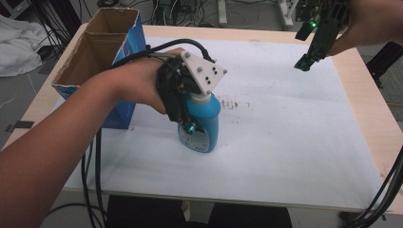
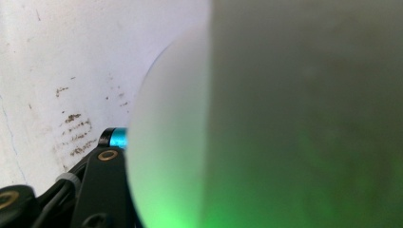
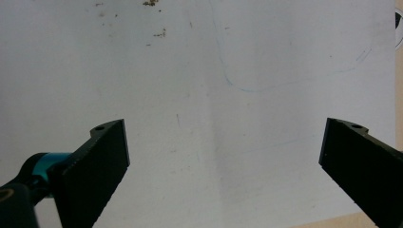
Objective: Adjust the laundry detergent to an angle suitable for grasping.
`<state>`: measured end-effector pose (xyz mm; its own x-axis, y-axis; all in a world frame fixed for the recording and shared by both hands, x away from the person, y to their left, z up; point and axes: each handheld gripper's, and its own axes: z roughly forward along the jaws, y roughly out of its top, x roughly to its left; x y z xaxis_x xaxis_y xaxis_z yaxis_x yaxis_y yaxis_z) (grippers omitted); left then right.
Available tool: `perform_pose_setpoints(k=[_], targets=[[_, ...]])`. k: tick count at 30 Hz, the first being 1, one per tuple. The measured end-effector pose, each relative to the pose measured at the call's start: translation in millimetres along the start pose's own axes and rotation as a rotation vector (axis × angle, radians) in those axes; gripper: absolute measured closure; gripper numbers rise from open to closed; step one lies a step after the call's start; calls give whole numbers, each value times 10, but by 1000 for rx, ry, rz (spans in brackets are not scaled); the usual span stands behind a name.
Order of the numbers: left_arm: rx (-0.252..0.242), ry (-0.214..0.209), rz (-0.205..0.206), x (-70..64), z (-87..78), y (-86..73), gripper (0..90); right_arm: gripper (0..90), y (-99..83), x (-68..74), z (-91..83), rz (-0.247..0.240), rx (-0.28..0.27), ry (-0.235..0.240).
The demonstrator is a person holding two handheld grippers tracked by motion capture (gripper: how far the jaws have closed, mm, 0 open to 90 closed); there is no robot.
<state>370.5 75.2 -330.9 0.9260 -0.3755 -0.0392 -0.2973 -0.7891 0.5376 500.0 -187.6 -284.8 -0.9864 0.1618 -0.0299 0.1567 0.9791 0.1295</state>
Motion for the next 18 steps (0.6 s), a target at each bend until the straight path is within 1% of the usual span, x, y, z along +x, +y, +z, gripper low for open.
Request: perform_pose_setpoints(k=[2, 5, 7, 9, 10, 12, 14, 16, 17, 18], targets=[[1, 1, -6, 1, 1, -1, 430, 19, 12, 3, 4, -7, -1, 1], [23, 8, -9, -8, 8, 10, 423, 19, 21, 13, 7, -7, 4, 0], [48, 21, -14, -20, 15, 8, 399, 19, 18, 17, 2, -2, 6, -2], [57, 29, -18, -20, 13, -1, 368, 19, 10, 16, -2, -1, 6, -3], [53, 37, -26, -26, 5, -6, 361, 19, 8, 17, -3, 3, 7, -1], [43, 50, -27, -30, -24, -4, 315, 19, 1, 7, -1, -4, 5, -4], [28, 54, -39, -43, -56, -3, 310, 19, 1, 5, -2, -4, 4, -3], [27, 52, -40, -49, -69, -2, 296, 19, 2, 6, -3, -4, 2, -1], [32, 54, -53, -62, -86, -2, 274, 19, 8, 7, -7, -3, 2, -1], [33, 51, -55, -63, -94, -3, 263, 19, 11, 9, -8, -1, 3, -1]])
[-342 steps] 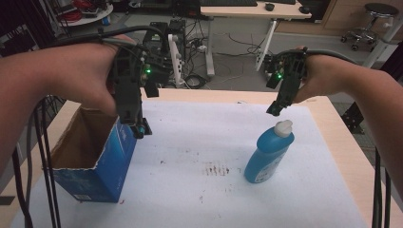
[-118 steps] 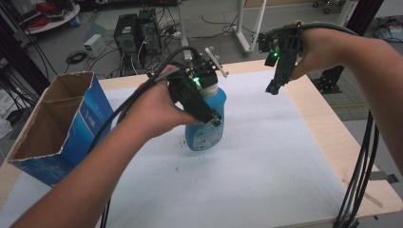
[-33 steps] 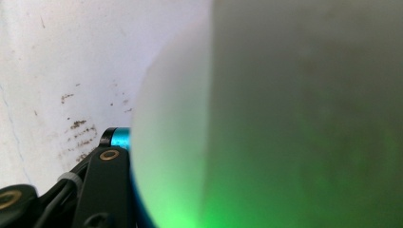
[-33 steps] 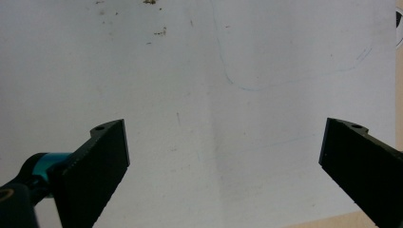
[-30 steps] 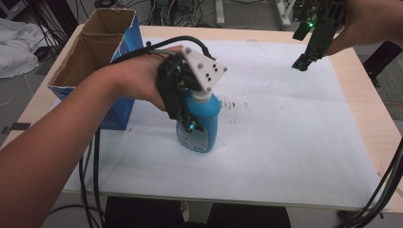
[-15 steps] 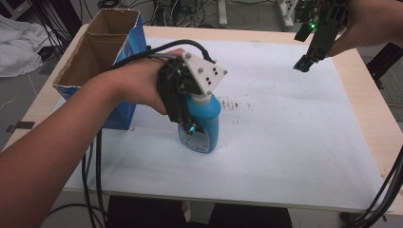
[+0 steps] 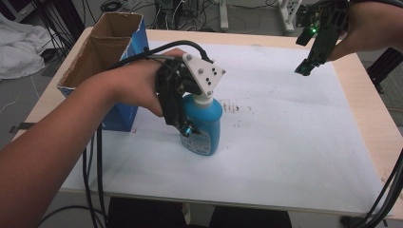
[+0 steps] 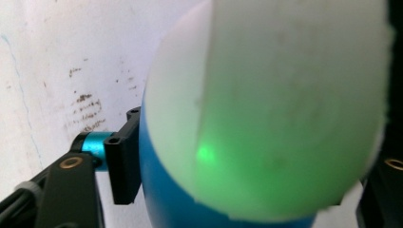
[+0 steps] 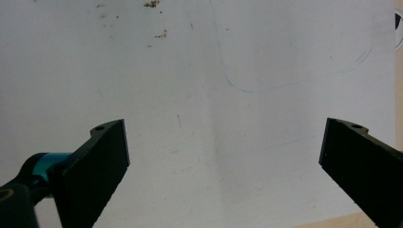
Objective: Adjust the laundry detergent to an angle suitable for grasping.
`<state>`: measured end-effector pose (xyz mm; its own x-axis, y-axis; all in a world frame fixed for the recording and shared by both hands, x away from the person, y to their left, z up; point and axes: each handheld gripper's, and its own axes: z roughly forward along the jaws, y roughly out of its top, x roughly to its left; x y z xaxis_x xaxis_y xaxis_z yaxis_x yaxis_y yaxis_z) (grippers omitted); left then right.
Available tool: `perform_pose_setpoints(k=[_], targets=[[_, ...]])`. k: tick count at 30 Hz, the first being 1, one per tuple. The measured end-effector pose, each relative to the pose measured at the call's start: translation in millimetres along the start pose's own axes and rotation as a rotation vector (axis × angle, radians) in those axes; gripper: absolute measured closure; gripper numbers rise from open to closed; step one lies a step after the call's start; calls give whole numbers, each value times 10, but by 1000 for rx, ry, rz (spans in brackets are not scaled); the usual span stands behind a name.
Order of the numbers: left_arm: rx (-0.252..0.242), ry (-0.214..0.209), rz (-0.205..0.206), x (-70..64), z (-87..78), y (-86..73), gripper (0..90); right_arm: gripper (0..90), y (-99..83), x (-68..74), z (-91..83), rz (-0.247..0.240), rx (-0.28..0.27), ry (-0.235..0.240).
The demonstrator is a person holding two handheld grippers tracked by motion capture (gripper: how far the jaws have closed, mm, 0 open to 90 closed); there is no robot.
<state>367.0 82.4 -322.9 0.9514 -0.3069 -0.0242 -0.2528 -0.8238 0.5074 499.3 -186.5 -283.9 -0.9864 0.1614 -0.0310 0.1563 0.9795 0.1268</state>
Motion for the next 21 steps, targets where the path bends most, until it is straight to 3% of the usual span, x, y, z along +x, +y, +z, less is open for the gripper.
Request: perform_pose_setpoints(k=[14, 21], targets=[[38, 5, -58, -36, -137, -23, 205, 19, 30, -14, 26, -8, -2, 3], [82, 35, -87, -38, -266, -32, 147, 19, 27, -19, 26, -6, -4, 4]])
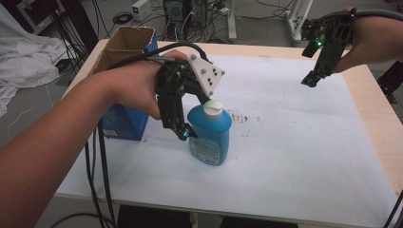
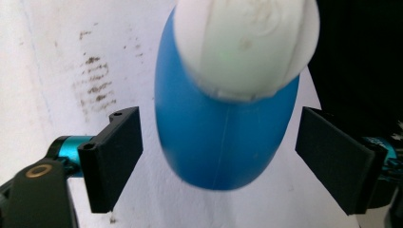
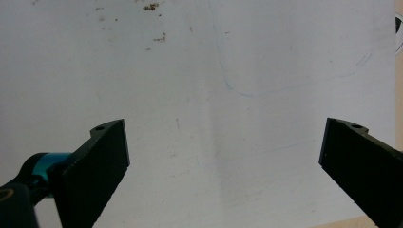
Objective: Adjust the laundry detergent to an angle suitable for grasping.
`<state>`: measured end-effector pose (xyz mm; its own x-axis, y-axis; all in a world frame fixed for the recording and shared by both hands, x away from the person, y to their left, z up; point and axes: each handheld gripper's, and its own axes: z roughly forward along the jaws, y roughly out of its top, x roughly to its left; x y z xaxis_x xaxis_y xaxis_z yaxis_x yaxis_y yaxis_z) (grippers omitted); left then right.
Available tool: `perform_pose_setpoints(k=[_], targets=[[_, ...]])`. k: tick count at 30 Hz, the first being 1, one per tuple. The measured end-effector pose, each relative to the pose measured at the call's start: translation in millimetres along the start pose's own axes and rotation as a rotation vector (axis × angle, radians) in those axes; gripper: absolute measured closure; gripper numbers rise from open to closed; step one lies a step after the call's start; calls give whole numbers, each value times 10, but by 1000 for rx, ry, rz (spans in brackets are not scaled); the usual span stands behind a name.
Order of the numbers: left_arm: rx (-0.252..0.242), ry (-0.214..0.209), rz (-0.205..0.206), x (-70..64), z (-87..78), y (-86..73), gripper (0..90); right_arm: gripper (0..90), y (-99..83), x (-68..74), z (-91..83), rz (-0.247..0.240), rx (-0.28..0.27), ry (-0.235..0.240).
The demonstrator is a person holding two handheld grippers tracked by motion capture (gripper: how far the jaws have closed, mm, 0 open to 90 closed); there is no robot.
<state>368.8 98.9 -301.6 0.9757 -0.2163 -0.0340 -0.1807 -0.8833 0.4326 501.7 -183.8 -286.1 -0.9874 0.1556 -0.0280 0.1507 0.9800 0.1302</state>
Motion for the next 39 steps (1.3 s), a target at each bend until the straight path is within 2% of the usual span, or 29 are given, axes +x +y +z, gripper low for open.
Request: perform_pose_setpoints(k=[7, 14, 19, 21, 24, 29, 32, 36, 39], targets=[[44, 25, -19, 16, -108, 0, 109, 19, 12, 3, 11, -7, -1, 1], [117, 40, -61, 36, -290, -20, 71, 19, 1, -2, -1, -2, -3, 0], [179, 60, -93, 77, -409, -31, 17, 19, -15, -8, -19, -4, -8, 0], [216, 79, -94, 102, -472, -28, 16, 19, -25, -11, -27, -1, -6, -2], [251, 85, -110, 154, -553, -22, 16, 19, -33, -19, -24, 5, -3, -2], [297, 69, -149, 304, -663, -8, 17, 19, -15, -34, 8, 6, 2, 5], [303, 59, -161, 348, -676, 2, 17, 19, 0, -46, 28, 1, 3, 7], [338, 39, -185, 451, -676, 34, 17, 19, 14, -63, 35, 0, 5, 11], [337, 34, -196, 498, -676, 51, 17, 19, 17, -67, 24, 3, 8, 10]])
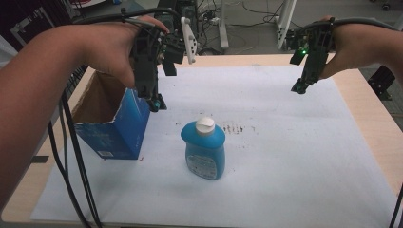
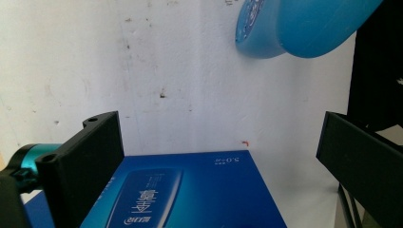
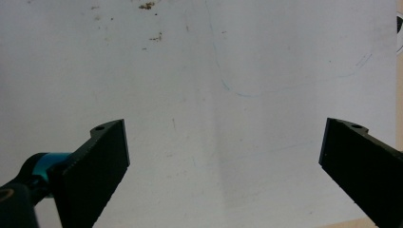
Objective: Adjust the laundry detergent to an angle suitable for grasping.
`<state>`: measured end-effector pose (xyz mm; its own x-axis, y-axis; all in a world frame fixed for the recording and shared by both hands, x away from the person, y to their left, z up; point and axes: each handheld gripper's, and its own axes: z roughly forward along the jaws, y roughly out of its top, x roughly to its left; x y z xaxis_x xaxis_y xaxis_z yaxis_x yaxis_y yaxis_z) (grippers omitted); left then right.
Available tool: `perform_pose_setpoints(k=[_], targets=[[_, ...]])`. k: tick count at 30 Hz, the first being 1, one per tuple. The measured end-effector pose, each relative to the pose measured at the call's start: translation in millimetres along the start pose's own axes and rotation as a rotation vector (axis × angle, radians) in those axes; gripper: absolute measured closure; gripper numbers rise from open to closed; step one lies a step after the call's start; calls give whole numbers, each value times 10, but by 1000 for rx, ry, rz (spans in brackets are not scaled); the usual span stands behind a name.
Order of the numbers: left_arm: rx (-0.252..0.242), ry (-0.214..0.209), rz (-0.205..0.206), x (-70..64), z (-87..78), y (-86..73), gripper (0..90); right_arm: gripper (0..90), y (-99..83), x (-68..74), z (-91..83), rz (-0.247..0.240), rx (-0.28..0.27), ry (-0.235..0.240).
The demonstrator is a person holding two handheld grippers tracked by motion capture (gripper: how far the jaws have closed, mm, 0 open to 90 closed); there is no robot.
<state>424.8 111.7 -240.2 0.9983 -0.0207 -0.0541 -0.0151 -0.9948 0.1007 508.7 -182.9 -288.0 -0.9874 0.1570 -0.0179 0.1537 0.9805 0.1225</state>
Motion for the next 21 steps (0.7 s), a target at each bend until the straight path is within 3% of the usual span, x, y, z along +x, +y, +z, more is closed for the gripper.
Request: perform_pose_setpoints(k=[5, 8, 21], targets=[[0, -4, -3, 34, 6, 11, 17, 19, -13, -11, -10, 2, 0, 1], [-12, -17, -26, 70, -8, 12, 17, 19, -25, -25, 11, 1, 8, 3], [-12, -1, -39, 65, -48, 33, 17, 19, -12, -15, 28, -4, 8, 5]])
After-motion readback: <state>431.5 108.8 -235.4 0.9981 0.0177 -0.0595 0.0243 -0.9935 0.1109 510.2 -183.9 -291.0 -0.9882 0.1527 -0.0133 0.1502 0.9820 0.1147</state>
